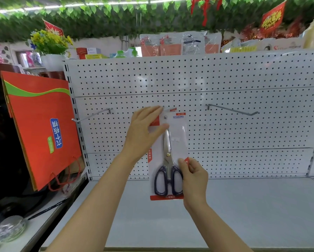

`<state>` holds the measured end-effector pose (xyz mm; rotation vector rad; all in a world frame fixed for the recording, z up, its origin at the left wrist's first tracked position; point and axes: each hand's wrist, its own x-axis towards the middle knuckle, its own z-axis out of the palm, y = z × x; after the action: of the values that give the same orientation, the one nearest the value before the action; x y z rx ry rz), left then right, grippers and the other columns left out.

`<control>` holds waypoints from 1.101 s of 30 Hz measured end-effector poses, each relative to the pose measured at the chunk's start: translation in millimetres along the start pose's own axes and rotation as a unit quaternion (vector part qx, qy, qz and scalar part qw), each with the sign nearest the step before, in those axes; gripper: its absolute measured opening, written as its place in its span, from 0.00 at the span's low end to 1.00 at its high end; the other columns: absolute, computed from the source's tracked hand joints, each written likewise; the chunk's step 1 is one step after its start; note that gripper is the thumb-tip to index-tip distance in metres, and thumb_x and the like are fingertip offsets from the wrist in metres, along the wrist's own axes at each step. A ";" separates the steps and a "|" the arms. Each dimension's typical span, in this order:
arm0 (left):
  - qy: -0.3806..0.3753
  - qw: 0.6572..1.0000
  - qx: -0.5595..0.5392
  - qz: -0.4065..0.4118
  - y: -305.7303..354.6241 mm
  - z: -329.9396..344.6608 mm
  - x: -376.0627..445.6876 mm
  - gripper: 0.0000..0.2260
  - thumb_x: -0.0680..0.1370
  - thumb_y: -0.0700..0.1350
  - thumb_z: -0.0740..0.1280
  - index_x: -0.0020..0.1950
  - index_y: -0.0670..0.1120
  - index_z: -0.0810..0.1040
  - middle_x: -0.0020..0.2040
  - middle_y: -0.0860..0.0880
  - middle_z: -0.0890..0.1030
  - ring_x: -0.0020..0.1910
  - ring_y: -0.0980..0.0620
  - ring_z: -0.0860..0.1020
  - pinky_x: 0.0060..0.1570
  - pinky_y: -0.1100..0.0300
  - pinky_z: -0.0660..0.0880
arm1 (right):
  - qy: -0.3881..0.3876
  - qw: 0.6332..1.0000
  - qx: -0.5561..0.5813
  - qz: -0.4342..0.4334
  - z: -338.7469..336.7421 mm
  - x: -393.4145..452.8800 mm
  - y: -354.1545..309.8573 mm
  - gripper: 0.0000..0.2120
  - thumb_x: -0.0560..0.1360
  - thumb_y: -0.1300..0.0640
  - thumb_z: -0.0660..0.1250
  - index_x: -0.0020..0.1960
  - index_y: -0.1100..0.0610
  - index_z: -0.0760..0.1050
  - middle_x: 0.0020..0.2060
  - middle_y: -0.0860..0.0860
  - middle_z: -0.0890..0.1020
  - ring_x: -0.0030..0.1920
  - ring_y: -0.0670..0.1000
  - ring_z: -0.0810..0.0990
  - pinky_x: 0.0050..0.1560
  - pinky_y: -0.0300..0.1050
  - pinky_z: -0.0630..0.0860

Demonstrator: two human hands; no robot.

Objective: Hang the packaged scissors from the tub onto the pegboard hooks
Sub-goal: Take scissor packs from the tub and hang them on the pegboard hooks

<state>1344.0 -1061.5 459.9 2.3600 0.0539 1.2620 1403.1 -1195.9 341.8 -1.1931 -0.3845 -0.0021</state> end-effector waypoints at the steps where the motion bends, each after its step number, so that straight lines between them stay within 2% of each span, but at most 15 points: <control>1: -0.009 0.999 0.030 0.008 -2.5 2.0 0.7 0.25 0.76 0.53 0.70 0.72 0.51 0.71 0.70 0.60 0.70 0.70 0.60 0.61 0.67 0.70 0.56 | -0.002 1.000 -0.002 0.003 0.0 2.2 2.6 0.19 0.76 0.59 0.69 0.35 0.62 0.61 0.32 0.55 0.64 0.36 0.54 0.60 0.39 0.48 0.61; 3: -0.028 0.996 0.080 0.016 -11.6 8.1 1.2 0.27 0.75 0.53 0.71 0.73 0.50 0.71 0.71 0.58 0.70 0.71 0.57 0.61 0.70 0.63 0.60 | -0.006 1.000 -0.001 0.012 -1.1 7.7 8.9 0.18 0.76 0.58 0.68 0.36 0.62 0.61 0.32 0.56 0.65 0.36 0.54 0.61 0.39 0.48 0.62; 5: -0.046 0.993 0.112 0.010 -20.9 13.8 3.5 0.29 0.74 0.54 0.71 0.74 0.50 0.69 0.72 0.56 0.70 0.71 0.55 0.61 0.71 0.60 0.60 | -0.009 1.000 -0.005 0.023 -1.5 16.0 15.0 0.17 0.76 0.58 0.68 0.36 0.64 0.63 0.32 0.56 0.67 0.36 0.53 0.62 0.39 0.49 0.64; 8: -0.050 0.988 0.144 0.007 -30.7 21.4 11.0 0.31 0.74 0.55 0.71 0.75 0.50 0.67 0.73 0.55 0.69 0.72 0.52 0.61 0.72 0.60 0.57 | -0.021 0.999 -0.022 0.039 2.4 30.6 20.3 0.16 0.76 0.56 0.68 0.37 0.64 0.65 0.33 0.56 0.69 0.36 0.52 0.65 0.38 0.49 0.66; 13: -0.055 0.985 0.163 0.006 -36.4 27.4 19.3 0.30 0.75 0.54 0.71 0.75 0.50 0.67 0.73 0.54 0.68 0.73 0.52 0.60 0.72 0.61 0.55 | -0.032 0.995 -0.070 0.064 12.4 51.5 29.0 0.15 0.77 0.55 0.67 0.35 0.57 0.66 0.32 0.55 0.69 0.35 0.52 0.65 0.38 0.48 0.66; 15: -0.051 0.985 0.163 0.013 -37.7 27.9 20.4 0.30 0.75 0.53 0.71 0.75 0.49 0.67 0.73 0.53 0.69 0.73 0.51 0.60 0.72 0.60 0.56 | -0.044 0.992 -0.096 0.065 14.7 55.6 30.9 0.14 0.77 0.54 0.66 0.38 0.62 0.68 0.33 0.55 0.71 0.35 0.52 0.67 0.38 0.48 0.68; 17: -0.047 0.984 0.168 0.025 -39.2 27.4 20.8 0.30 0.75 0.53 0.71 0.75 0.49 0.67 0.72 0.53 0.69 0.73 0.51 0.60 0.71 0.61 0.56 | -0.055 0.989 -0.120 0.062 16.0 56.6 29.2 0.14 0.77 0.55 0.66 0.40 0.64 0.69 0.32 0.53 0.72 0.34 0.51 0.68 0.36 0.46 0.69; 20: -0.045 0.982 0.179 0.040 -41.7 27.2 21.0 0.30 0.75 0.53 0.71 0.75 0.48 0.67 0.73 0.53 0.69 0.74 0.51 0.60 0.71 0.63 0.54 | -0.063 0.984 -0.155 0.057 16.7 58.8 24.7 0.15 0.78 0.58 0.65 0.35 0.59 0.66 0.28 0.50 0.68 0.31 0.49 0.65 0.32 0.41 0.66; 23: -0.050 0.982 0.179 0.041 -41.3 26.0 21.4 0.31 0.75 0.54 0.71 0.75 0.49 0.66 0.74 0.53 0.67 0.75 0.51 0.58 0.72 0.61 0.53 | -0.069 0.982 -0.169 0.047 14.9 62.2 23.7 0.14 0.79 0.59 0.65 0.36 0.58 0.68 0.29 0.50 0.69 0.31 0.49 0.66 0.33 0.40 0.67; 26: -0.061 0.982 0.172 0.037 -39.9 23.4 20.6 0.31 0.76 0.54 0.70 0.76 0.50 0.65 0.76 0.54 0.65 0.77 0.52 0.56 0.74 0.57 0.53 | -0.066 0.981 -0.180 0.033 11.1 64.5 23.5 0.07 0.78 0.59 0.66 0.42 0.58 0.74 0.34 0.52 0.77 0.34 0.49 0.72 0.36 0.40 0.72; 28: -0.068 0.982 0.175 0.033 -39.5 21.1 17.8 0.32 0.76 0.55 0.69 0.77 0.51 0.62 0.77 0.55 0.61 0.78 0.54 0.52 0.75 0.53 0.53 | -0.049 0.979 -0.197 0.025 8.5 63.3 23.1 0.03 0.77 0.58 0.68 0.49 0.57 0.77 0.41 0.52 0.82 0.40 0.49 0.78 0.43 0.42 0.77; 30: -0.079 0.979 0.182 0.036 -39.8 18.7 13.4 0.34 0.75 0.57 0.69 0.78 0.53 0.59 0.79 0.56 0.57 0.79 0.55 0.49 0.75 0.51 0.51 | -0.036 0.979 -0.200 0.026 5.0 59.6 22.9 0.10 0.77 0.56 0.69 0.57 0.56 0.77 0.49 0.51 0.82 0.49 0.49 0.80 0.54 0.47 0.79; 33: -0.085 0.979 0.182 0.042 -39.1 14.1 4.7 0.38 0.74 0.58 0.70 0.79 0.52 0.56 0.79 0.56 0.53 0.79 0.55 0.47 0.76 0.49 0.50 | -0.024 0.969 -0.247 0.001 -3.8 50.5 19.3 0.21 0.76 0.51 0.70 0.66 0.55 0.73 0.60 0.50 0.79 0.61 0.49 0.76 0.62 0.47 0.74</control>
<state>1364.9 -1030.7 440.7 2.8030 0.1443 1.1621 1455.4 -1182.0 338.0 -1.6896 -0.4383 -0.0709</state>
